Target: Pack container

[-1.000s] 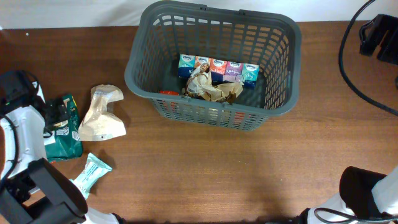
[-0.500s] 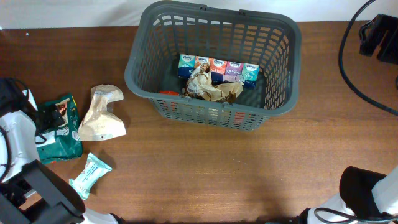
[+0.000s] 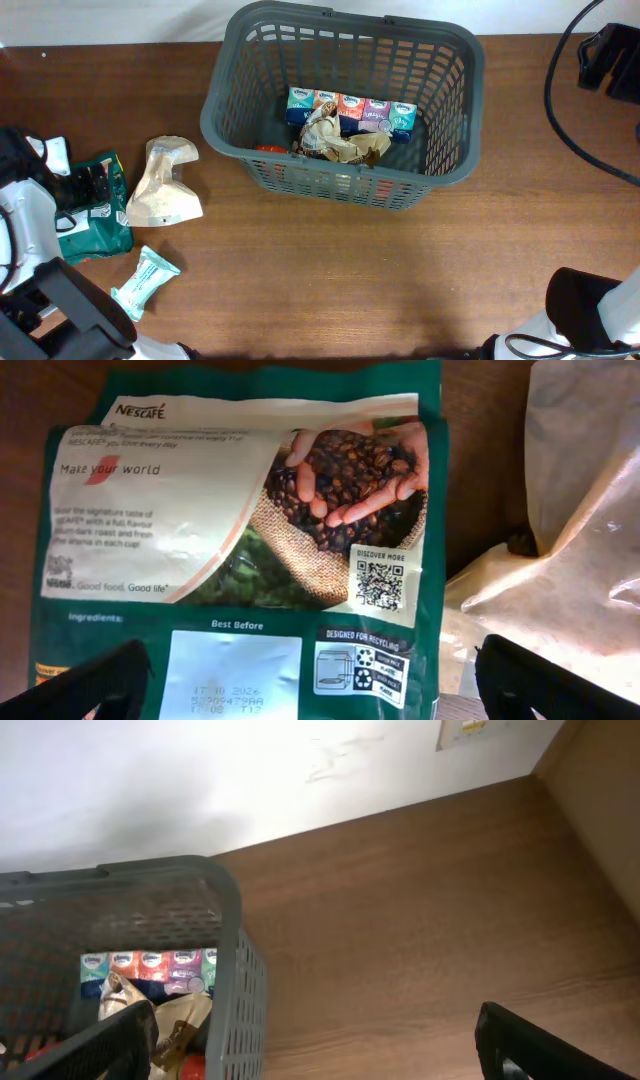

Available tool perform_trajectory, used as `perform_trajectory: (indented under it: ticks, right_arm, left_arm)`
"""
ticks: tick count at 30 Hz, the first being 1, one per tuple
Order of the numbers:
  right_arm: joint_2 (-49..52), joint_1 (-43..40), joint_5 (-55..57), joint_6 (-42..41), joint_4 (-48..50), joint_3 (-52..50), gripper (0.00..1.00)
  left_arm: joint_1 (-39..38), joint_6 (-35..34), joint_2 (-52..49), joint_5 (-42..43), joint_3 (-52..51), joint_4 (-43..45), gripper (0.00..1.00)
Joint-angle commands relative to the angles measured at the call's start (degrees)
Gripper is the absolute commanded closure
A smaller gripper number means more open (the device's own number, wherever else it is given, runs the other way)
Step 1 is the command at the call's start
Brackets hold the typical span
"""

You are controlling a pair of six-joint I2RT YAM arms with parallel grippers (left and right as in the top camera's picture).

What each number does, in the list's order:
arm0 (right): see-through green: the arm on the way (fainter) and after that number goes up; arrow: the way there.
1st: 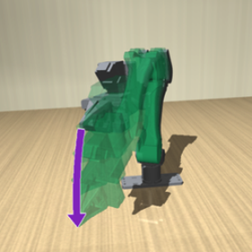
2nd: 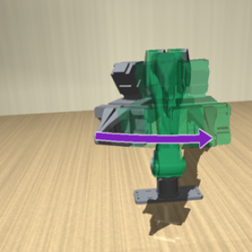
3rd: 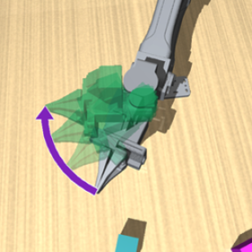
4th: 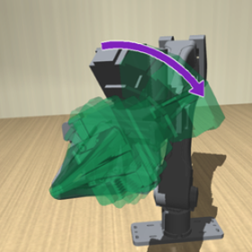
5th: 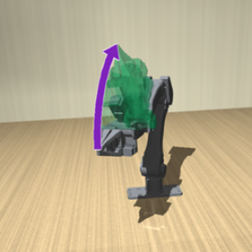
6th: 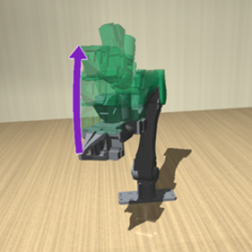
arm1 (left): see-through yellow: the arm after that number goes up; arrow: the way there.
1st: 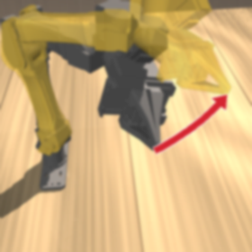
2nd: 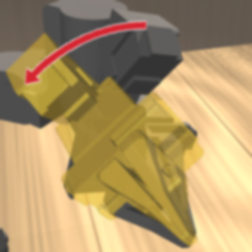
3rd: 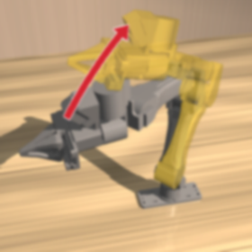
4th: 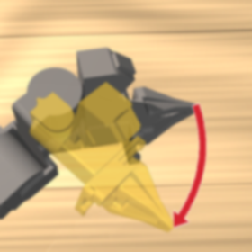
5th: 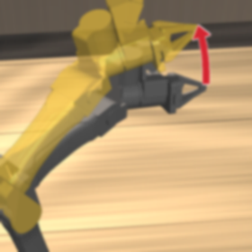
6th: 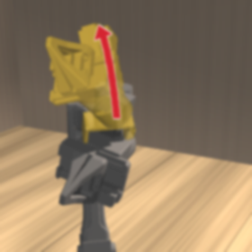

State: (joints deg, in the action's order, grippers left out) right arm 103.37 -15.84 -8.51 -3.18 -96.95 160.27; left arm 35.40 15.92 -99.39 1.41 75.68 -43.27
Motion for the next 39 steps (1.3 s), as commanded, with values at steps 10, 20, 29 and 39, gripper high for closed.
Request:
perform_trajectory:
  ticks: [10,20,29,39]
  right_arm:
    - [0.2,-0.3,-0.5,-0.1,-0.4,-0.2,0.01]
    - [0.2,-0.3,-0.6,-0.1,-0.4,-0.3,0.01]
    - [0.1,-0.3,-1.4,-0.1,-0.4,-0.2,0.01]
    - [-0.1,-0.3,-1.4,-0.1,-0.4,-0.2,0.01]
  left_arm:
    - [0.1,1.7,-6.2,1.4,0.2,0.4,0.01]
    - [0.1,1.7,-10.0,1.4,0.2,1.2,0.01]
    - [0.1,0.4,-13.8,1.4,0.2,2.0,0.01]
    - [0.1,0.0,-19.4,2.3,0.2,2.4,0.01]
